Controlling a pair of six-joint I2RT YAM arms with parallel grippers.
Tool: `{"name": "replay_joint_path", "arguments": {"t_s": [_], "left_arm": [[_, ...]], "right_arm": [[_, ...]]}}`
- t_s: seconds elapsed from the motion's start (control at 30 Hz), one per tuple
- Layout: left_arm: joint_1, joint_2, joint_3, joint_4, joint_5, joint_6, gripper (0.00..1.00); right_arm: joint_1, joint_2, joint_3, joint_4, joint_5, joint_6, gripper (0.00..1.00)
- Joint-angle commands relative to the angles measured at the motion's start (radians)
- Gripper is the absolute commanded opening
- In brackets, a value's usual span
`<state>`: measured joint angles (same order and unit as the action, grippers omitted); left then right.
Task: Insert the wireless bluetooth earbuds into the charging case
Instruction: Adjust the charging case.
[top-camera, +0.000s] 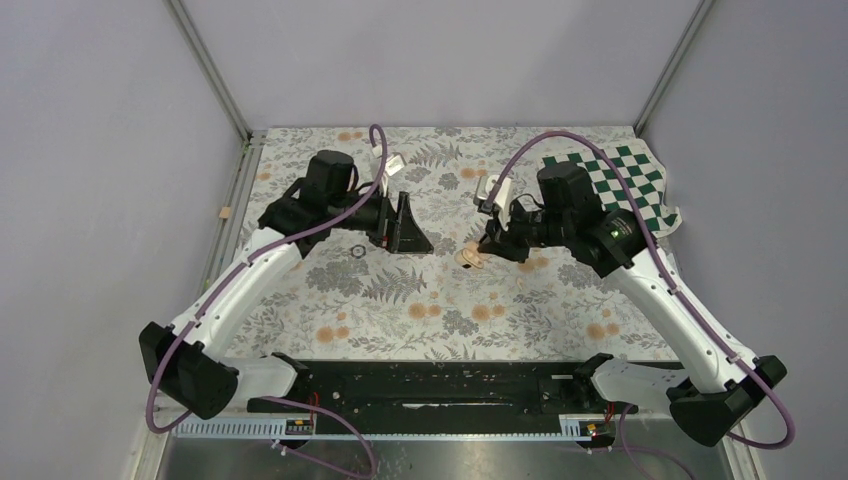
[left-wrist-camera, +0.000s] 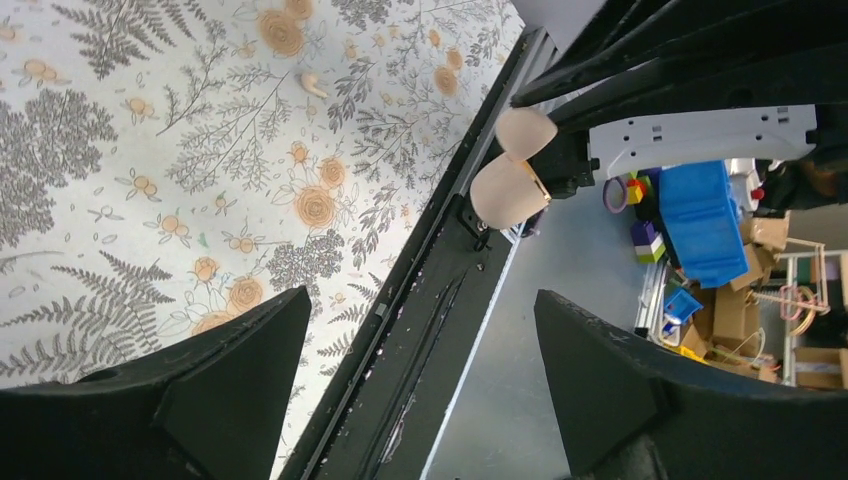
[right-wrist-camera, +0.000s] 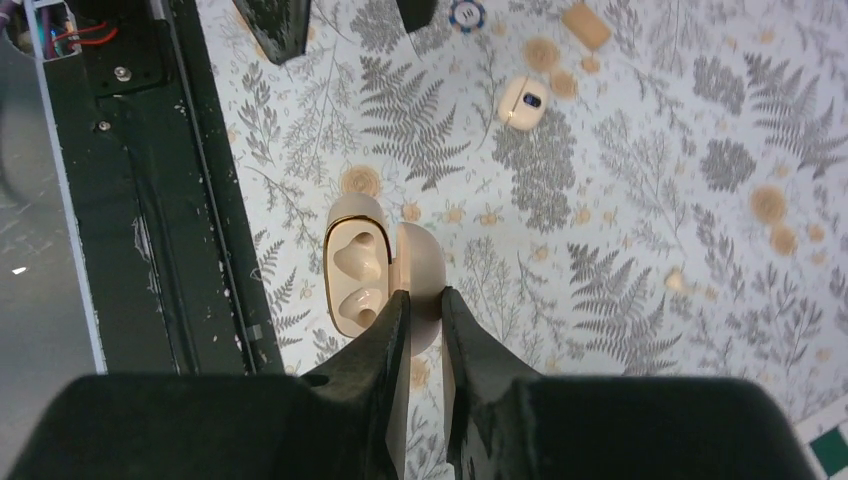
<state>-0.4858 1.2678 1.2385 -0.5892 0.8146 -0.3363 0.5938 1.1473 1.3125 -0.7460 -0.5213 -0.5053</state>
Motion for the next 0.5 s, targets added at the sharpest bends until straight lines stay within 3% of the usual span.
{"name": "replay_joint_path", "arguments": {"t_s": [0.0,0.37,0.47], "left_arm": [[-0.032,-0.006,0.065,0.035,0.020,0.059,0.83],[-0.073,0.010,0.109,0.109,0.032,0.048,0.71],[-0.100,0.031,0.109,0.106,0.047,0.048,0.64]], "right_arm": [[0.016,0.016,0.006,0.098,-0.117,-0.098,0.00],[0.049,0.100,0.081,0.046,-0.299,-0.081,0.00],[0.049,0.113,0.100,0.032,-0.314,-0.079,0.00]]}}
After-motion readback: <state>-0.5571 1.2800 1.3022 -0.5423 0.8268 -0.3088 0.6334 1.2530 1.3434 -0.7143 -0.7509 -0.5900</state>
